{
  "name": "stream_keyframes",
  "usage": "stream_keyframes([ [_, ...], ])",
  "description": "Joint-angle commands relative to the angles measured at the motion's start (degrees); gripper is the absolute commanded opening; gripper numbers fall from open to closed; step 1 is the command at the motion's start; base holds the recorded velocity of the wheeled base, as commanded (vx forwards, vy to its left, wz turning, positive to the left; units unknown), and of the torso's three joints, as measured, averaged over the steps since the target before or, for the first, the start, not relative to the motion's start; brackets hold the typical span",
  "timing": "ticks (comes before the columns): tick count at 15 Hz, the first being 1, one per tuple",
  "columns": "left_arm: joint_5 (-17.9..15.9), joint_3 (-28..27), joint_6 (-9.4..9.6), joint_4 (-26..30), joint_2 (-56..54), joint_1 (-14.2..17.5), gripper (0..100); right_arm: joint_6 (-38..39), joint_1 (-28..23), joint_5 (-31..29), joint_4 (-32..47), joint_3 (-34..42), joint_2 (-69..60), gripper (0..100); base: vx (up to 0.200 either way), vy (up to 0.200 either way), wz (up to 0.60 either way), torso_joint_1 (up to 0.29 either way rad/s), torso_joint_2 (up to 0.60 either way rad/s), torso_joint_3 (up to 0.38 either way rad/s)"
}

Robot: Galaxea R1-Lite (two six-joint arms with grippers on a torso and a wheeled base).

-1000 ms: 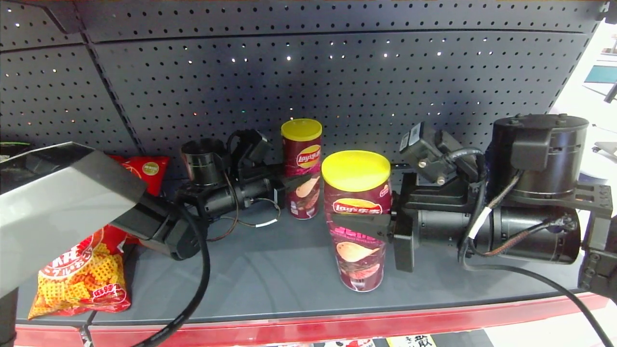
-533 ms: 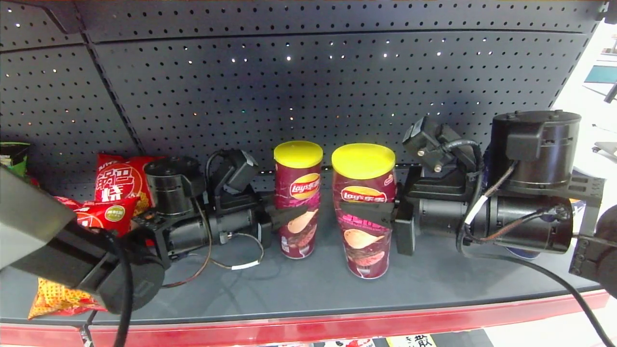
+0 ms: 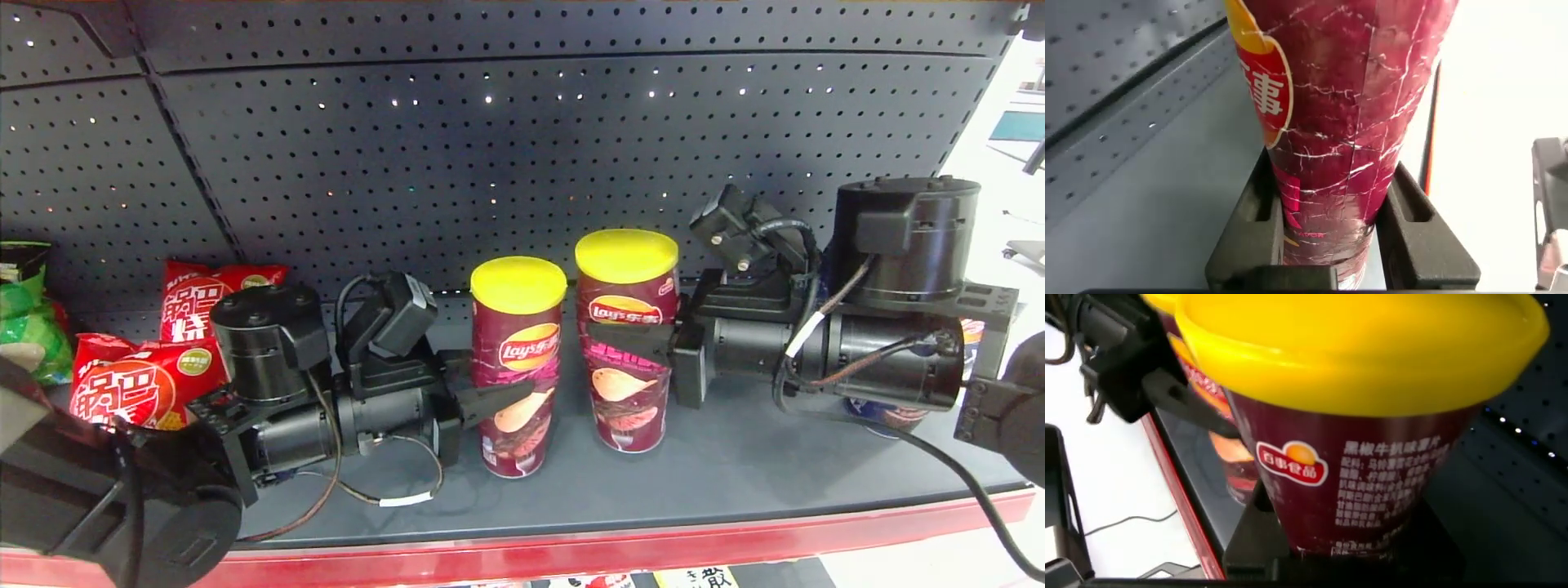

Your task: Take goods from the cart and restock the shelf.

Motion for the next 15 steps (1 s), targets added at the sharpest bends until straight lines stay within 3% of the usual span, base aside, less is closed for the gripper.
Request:
stream_keyframes([
  [1, 0.0, 1.4, -0.01, 0.0, 0.0, -0.9, 0, 0.0, -0.8, 0.0, 0.0, -0.5, 0.4, 0, 0.0, 0.0, 0.0, 0.0, 0.0, 0.0],
  [7, 1.0, 3.5, 0.17, 0.0, 0.4, -1.8, 0, 0.5, -2.1, 0.0, 0.0, -2.3, 1.3, 0, 0.0, 0.0, 0.0, 0.0, 0.0, 0.0],
  [15, 1.1, -1.0, 0.17, 0.0, 3.3, -2.0, 0, 0.5, -2.1, 0.0, 0.0, -2.2, 1.4, 0, 0.0, 0.0, 0.0, 0.0, 0.0, 0.0],
])
